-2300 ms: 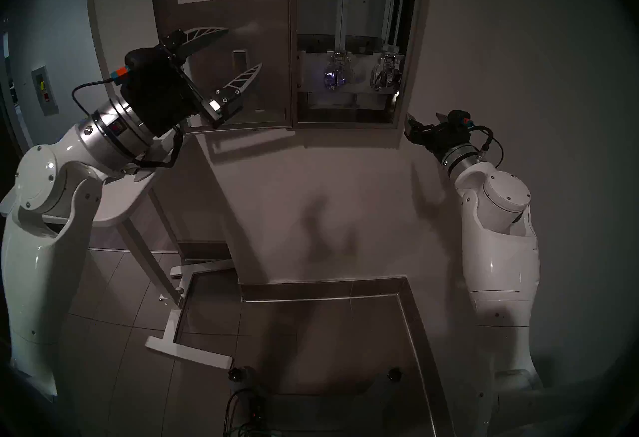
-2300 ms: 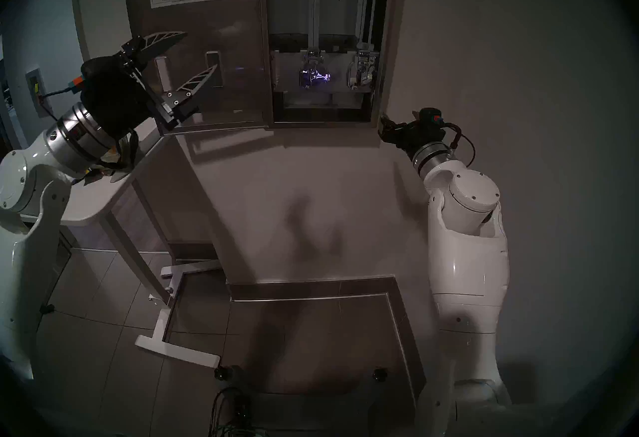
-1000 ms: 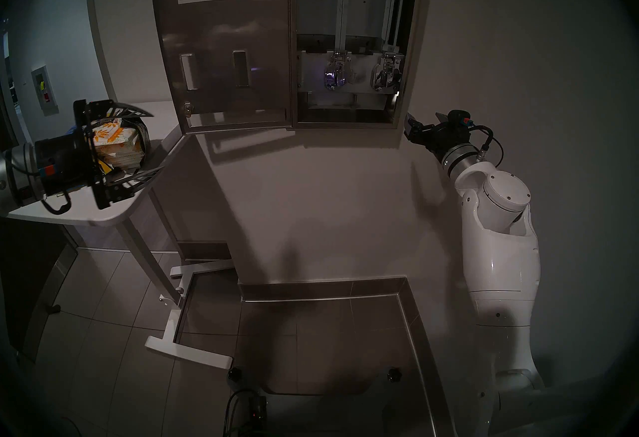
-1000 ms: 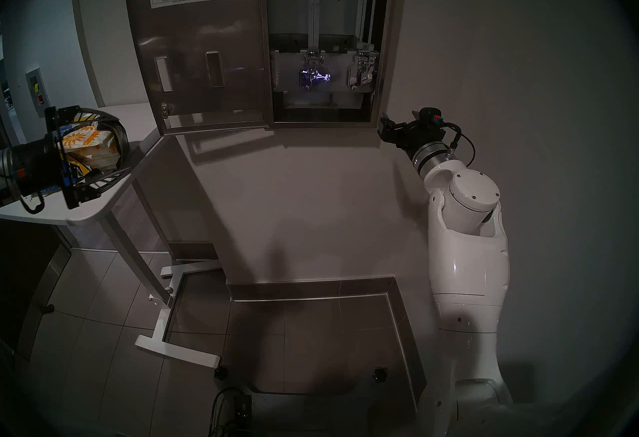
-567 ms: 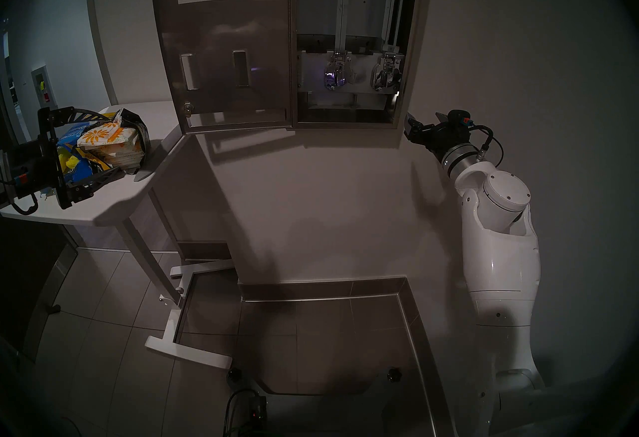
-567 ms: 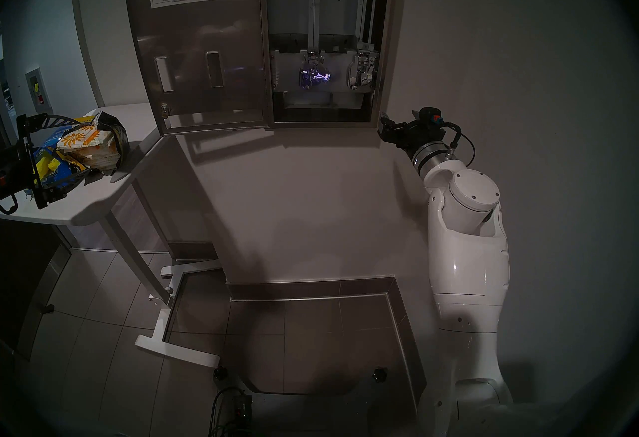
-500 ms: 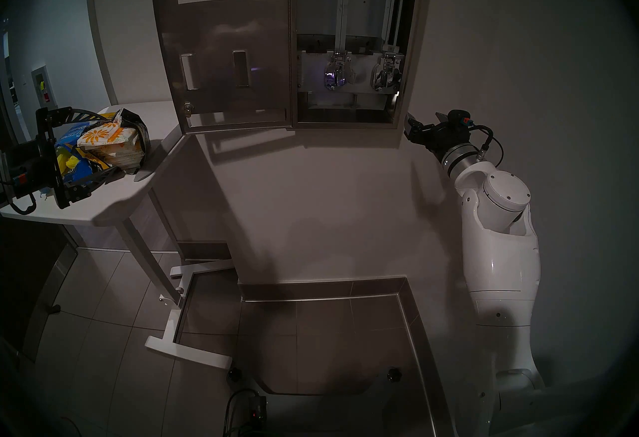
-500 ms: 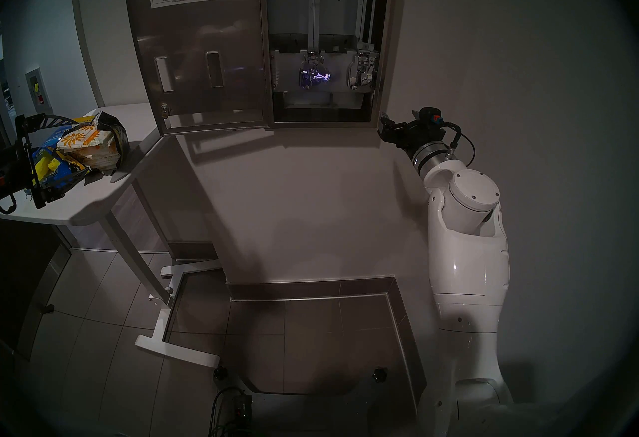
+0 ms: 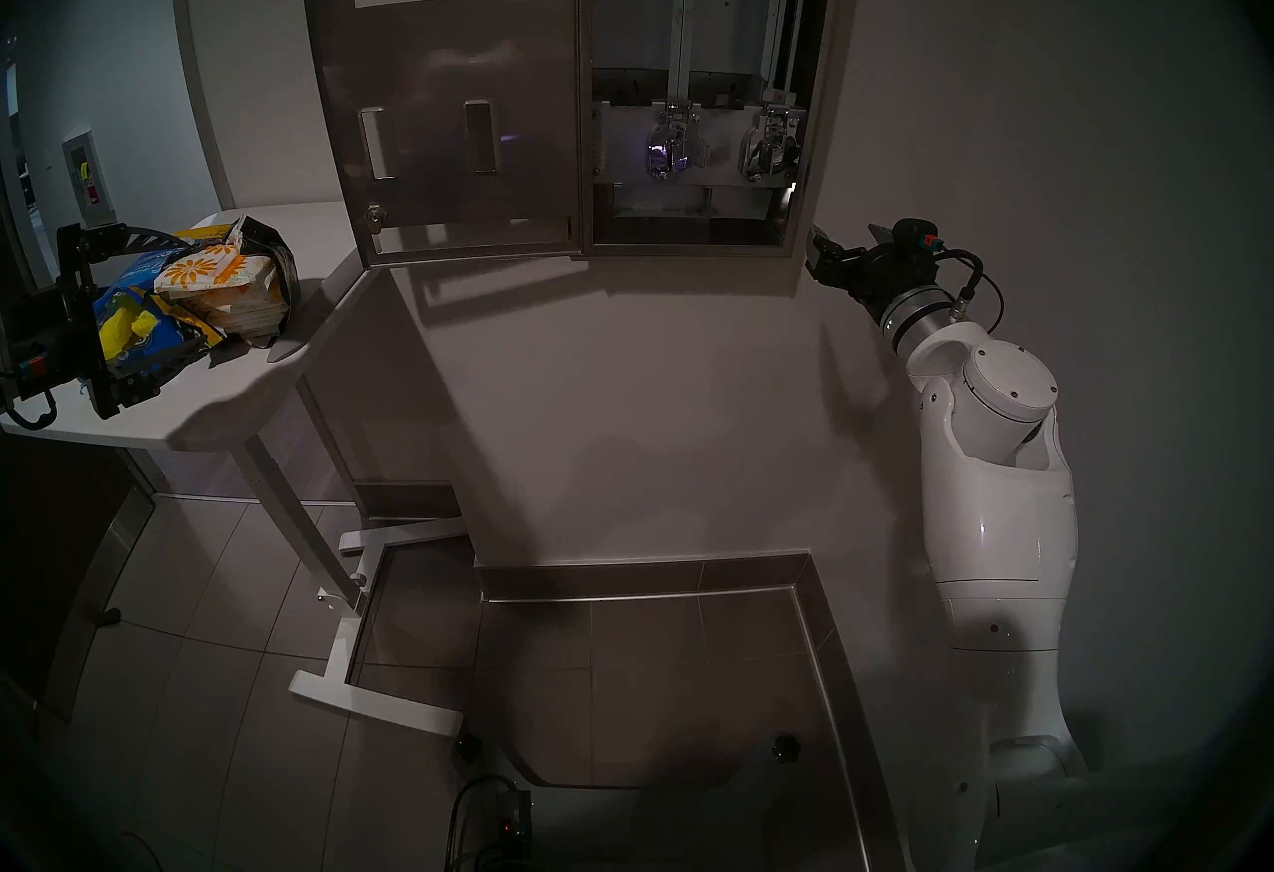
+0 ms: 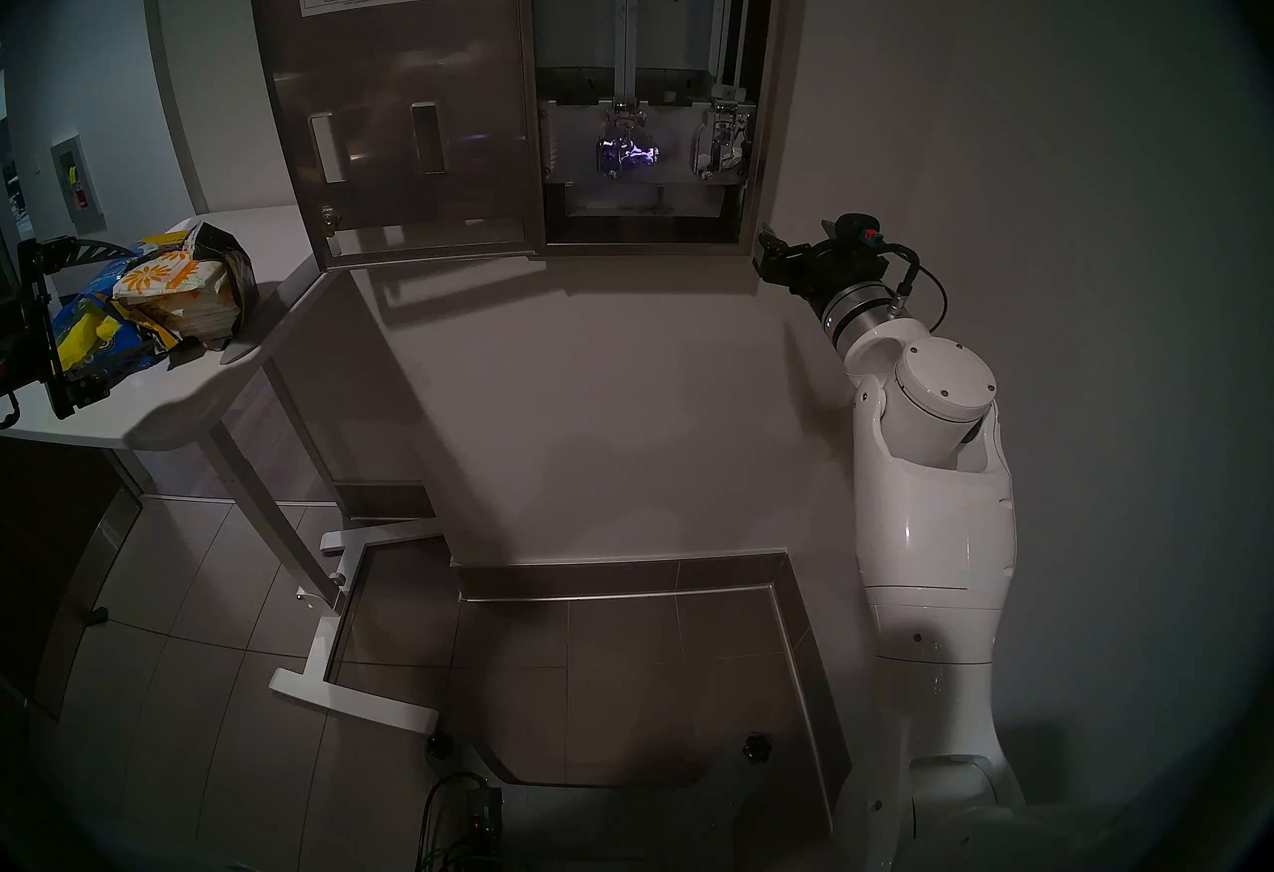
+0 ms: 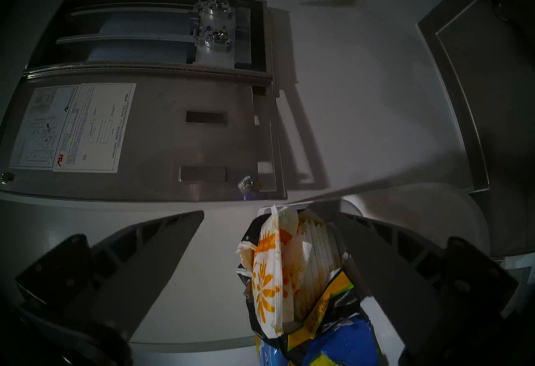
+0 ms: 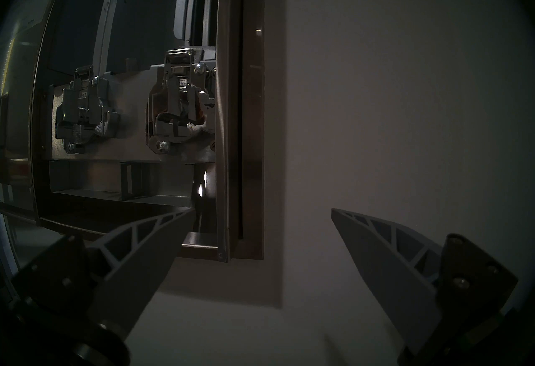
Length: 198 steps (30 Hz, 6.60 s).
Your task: Open the dispenser door, put the pads inside, close the door
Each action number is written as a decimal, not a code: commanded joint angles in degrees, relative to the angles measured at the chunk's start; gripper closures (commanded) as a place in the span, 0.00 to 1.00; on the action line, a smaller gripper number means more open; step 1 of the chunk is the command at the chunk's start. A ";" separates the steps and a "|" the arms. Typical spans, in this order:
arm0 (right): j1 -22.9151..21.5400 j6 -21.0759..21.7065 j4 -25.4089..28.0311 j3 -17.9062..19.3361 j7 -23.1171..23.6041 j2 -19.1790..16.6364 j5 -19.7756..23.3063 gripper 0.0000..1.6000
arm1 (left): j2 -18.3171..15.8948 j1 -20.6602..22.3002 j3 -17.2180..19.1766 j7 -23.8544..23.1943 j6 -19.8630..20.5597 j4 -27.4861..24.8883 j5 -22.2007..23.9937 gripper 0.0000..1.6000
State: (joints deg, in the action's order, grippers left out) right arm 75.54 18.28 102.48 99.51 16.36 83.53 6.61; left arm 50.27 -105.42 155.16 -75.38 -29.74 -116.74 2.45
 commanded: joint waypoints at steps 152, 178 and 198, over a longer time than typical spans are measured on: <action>-1.38 -0.61 1.92 -1.19 -1.74 -1.91 1.70 0.00 | 4.28 11.93 -9.10 19.43 -4.86 1.29 -25.28 0.00; -1.35 -0.63 1.93 -1.36 -1.99 -2.15 1.96 0.00 | 3.64 11.29 -7.28 16.61 -4.20 2.30 -23.81 0.00; -1.33 -0.65 1.92 -1.48 -2.16 -2.33 2.16 0.00 | 3.10 13.28 -9.82 17.56 -2.13 2.62 -25.43 0.00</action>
State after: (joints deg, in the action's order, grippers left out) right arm 75.72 18.26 102.49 97.96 14.29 81.41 8.89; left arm 54.55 -94.19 145.50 -58.99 -32.51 -113.53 -22.97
